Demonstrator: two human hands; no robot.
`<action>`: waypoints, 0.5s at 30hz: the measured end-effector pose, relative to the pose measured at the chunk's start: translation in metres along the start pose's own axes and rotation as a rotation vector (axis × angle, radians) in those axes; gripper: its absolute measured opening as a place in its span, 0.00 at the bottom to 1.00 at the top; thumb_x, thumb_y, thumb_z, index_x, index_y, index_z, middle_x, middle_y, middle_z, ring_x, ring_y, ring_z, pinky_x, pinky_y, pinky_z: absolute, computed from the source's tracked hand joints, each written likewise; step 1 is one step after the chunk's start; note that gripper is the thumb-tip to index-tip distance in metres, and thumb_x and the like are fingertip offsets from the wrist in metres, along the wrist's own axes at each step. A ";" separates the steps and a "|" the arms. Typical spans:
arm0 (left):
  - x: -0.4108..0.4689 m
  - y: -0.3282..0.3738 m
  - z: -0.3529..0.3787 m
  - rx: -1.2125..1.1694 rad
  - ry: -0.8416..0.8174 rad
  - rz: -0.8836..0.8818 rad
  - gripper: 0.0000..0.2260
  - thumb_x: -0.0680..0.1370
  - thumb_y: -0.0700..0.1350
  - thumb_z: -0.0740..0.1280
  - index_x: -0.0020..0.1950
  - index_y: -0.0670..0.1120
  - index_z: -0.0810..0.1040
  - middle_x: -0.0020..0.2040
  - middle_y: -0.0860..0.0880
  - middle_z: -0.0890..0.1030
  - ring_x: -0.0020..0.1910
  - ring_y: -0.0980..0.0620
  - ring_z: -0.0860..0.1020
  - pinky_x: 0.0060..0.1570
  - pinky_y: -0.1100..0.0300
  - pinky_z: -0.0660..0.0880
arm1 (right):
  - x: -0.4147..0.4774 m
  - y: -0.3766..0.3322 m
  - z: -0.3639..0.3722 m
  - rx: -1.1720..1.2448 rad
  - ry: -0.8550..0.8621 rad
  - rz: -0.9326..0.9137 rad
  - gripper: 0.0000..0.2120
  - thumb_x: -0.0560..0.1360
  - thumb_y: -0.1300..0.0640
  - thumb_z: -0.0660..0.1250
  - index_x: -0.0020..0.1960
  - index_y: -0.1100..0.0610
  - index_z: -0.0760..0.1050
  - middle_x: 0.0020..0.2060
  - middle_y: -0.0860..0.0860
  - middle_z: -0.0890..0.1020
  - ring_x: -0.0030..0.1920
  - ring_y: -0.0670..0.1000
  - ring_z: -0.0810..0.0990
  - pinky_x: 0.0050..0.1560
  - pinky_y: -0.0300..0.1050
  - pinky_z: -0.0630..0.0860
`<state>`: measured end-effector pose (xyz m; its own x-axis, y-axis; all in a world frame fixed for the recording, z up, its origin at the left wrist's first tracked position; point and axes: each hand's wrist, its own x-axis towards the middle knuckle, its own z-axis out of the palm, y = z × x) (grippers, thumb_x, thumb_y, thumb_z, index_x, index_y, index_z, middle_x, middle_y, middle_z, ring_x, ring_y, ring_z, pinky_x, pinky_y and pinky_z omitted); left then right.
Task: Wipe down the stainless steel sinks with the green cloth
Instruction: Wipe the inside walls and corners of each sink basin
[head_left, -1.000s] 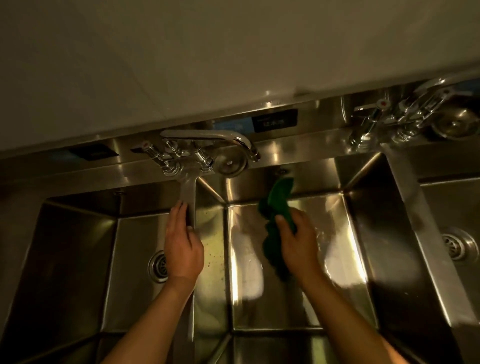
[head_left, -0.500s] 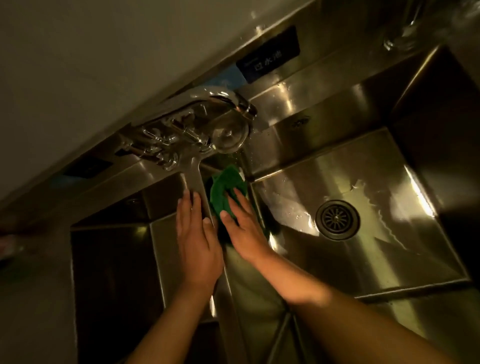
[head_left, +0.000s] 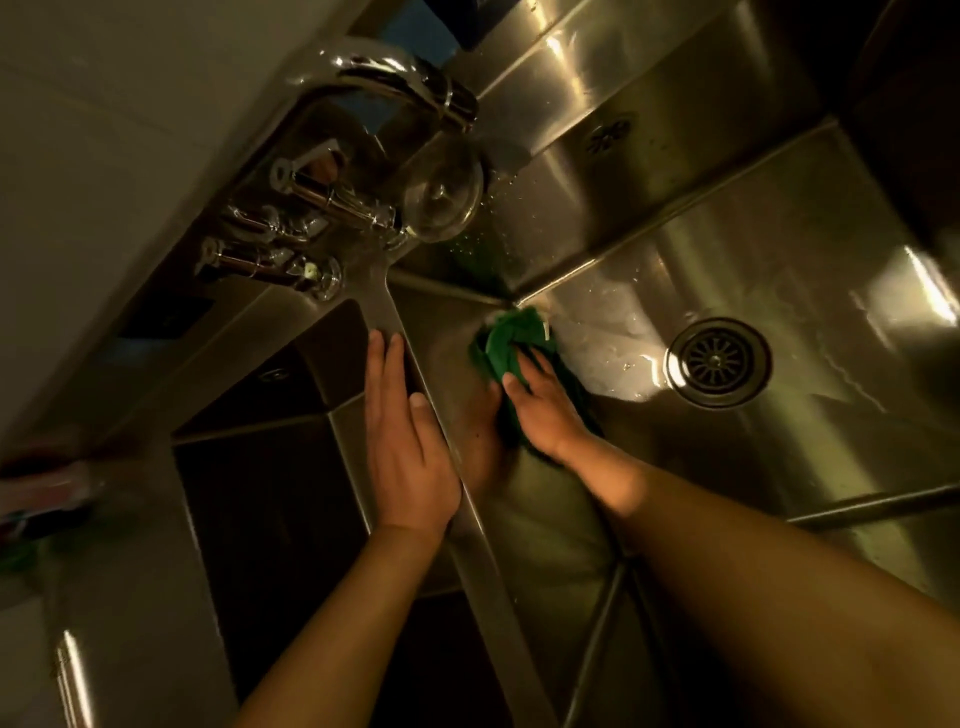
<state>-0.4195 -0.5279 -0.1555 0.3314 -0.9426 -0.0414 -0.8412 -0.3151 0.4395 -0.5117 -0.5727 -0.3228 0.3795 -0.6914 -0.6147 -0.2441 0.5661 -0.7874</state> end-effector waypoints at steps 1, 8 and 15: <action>0.000 0.001 0.000 0.000 -0.003 0.001 0.24 0.87 0.48 0.51 0.85 0.54 0.56 0.85 0.58 0.51 0.83 0.60 0.53 0.76 0.62 0.57 | -0.013 0.003 -0.002 0.014 -0.011 0.031 0.26 0.85 0.47 0.56 0.81 0.47 0.58 0.82 0.49 0.55 0.81 0.53 0.55 0.80 0.55 0.53; -0.001 0.012 -0.003 -0.011 -0.005 -0.034 0.24 0.87 0.48 0.51 0.84 0.53 0.58 0.85 0.57 0.53 0.83 0.57 0.56 0.79 0.51 0.61 | -0.135 -0.018 -0.003 0.167 -0.081 0.126 0.25 0.85 0.48 0.57 0.81 0.44 0.57 0.80 0.48 0.57 0.77 0.49 0.60 0.77 0.50 0.59; 0.000 0.008 -0.002 -0.046 0.005 -0.007 0.24 0.87 0.47 0.51 0.84 0.52 0.58 0.85 0.57 0.52 0.83 0.56 0.56 0.79 0.44 0.63 | -0.170 -0.051 0.007 0.227 -0.059 -0.048 0.25 0.84 0.50 0.59 0.80 0.40 0.60 0.80 0.40 0.57 0.79 0.43 0.55 0.80 0.52 0.57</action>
<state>-0.4256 -0.5300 -0.1501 0.3395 -0.9397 -0.0407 -0.8182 -0.3164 0.4801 -0.5571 -0.4809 -0.1781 0.4391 -0.6964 -0.5677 -0.0200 0.6242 -0.7810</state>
